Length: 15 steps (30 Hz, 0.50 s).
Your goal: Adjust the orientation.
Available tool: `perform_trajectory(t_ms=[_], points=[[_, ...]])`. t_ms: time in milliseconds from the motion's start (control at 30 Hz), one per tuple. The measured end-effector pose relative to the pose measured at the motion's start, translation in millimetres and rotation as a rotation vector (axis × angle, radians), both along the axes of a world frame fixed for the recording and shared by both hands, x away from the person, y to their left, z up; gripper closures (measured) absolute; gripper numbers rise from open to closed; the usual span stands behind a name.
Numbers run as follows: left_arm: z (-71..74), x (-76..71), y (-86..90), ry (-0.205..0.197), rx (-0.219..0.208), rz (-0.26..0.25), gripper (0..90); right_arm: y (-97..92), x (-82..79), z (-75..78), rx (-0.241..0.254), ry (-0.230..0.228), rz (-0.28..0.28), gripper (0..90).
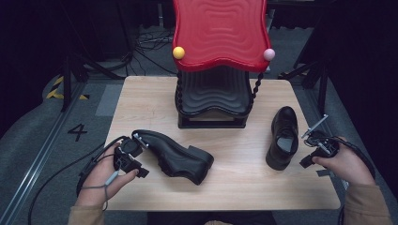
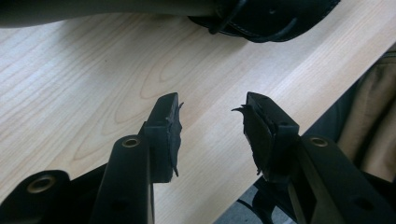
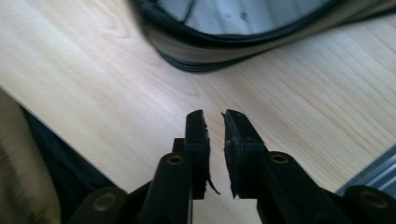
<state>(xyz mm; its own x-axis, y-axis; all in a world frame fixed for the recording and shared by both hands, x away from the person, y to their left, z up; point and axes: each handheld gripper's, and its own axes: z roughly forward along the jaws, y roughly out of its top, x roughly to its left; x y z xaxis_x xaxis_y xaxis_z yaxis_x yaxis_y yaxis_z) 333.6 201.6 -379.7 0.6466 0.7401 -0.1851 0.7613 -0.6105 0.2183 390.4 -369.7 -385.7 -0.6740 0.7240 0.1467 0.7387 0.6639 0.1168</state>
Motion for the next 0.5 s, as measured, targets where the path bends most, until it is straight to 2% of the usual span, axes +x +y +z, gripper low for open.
perform_trajectory(t_ms=[100,267,333,400,500], points=[[0.6,0.5,-1.5,-0.002,-0.005,0.000,57.3,6.2,-3.9,4.5,0.027,-0.002,0.043,85.9],[1.4,-0.6,-4.3,0.004,-0.024,-0.029,59.6,20.3,-8.4,12.1,0.064,-0.020,0.100,89.3],[2.3,-0.9,-4.8,0.003,-0.020,-0.032,59.6,22.7,-9.1,13.0,0.073,-0.023,0.106,89.8],[3.5,-2.6,-5.6,0.003,-0.023,-0.031,59.2,35.3,-12.1,17.0,0.095,-0.031,0.153,90.0],[4.2,-5.4,-6.7,-0.003,-0.027,-0.033,58.7,43.4,-13.1,19.4,0.108,-0.039,0.176,90.0]])
